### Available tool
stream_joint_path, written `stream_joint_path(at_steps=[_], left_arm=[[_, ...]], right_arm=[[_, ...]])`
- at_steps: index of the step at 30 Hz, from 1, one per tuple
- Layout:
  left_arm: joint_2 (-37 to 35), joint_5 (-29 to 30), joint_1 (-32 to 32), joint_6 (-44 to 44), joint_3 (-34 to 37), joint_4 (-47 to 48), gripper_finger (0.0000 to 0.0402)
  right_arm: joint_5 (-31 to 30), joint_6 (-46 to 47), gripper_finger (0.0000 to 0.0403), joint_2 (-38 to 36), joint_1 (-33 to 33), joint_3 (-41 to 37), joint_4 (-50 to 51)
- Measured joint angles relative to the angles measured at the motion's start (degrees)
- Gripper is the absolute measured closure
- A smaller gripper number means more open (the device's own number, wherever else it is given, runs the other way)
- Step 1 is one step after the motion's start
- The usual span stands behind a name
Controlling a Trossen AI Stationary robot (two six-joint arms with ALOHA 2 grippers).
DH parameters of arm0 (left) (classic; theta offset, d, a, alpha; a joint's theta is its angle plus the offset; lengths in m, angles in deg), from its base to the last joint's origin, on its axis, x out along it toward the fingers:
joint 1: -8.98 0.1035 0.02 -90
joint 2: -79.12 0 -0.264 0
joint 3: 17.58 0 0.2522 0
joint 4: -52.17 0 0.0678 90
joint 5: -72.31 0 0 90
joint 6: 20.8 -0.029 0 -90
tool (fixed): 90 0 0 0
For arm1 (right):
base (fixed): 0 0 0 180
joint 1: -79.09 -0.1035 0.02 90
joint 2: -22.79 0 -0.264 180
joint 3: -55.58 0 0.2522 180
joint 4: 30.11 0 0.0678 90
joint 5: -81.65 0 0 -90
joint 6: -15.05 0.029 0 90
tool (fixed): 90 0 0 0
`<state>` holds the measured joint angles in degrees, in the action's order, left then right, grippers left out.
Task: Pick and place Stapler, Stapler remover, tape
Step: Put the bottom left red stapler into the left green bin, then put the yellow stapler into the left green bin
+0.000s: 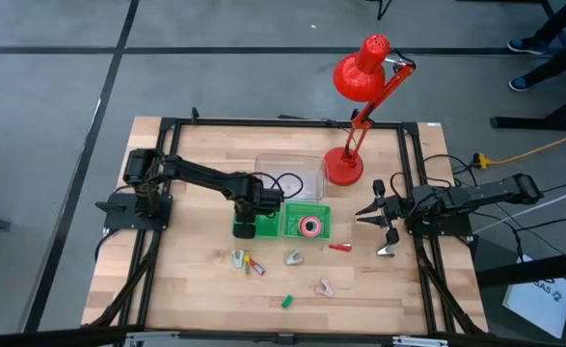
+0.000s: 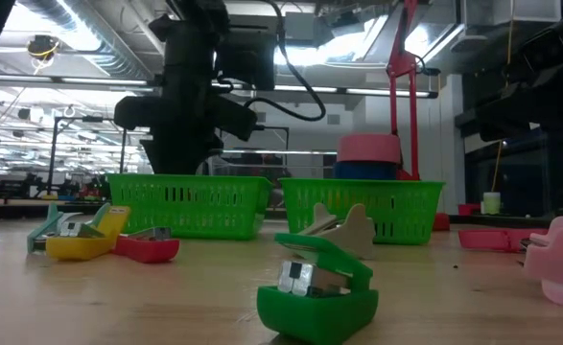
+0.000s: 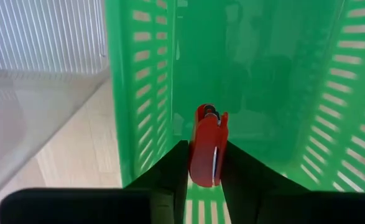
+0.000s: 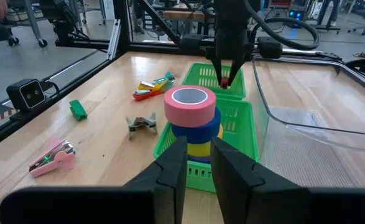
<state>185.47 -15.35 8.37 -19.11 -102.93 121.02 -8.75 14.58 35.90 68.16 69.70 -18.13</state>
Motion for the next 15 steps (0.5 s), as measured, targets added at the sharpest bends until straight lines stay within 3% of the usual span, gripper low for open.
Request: stream_joint_path(at_steps=[15], left_arm=[[0.0, -0.3, 0.0, 0.0, 0.0, 0.0, 0.0255]], right_arm=[[0.0, 0.0, 0.0331, 0.0, 0.0, 0.0, 0.0]])
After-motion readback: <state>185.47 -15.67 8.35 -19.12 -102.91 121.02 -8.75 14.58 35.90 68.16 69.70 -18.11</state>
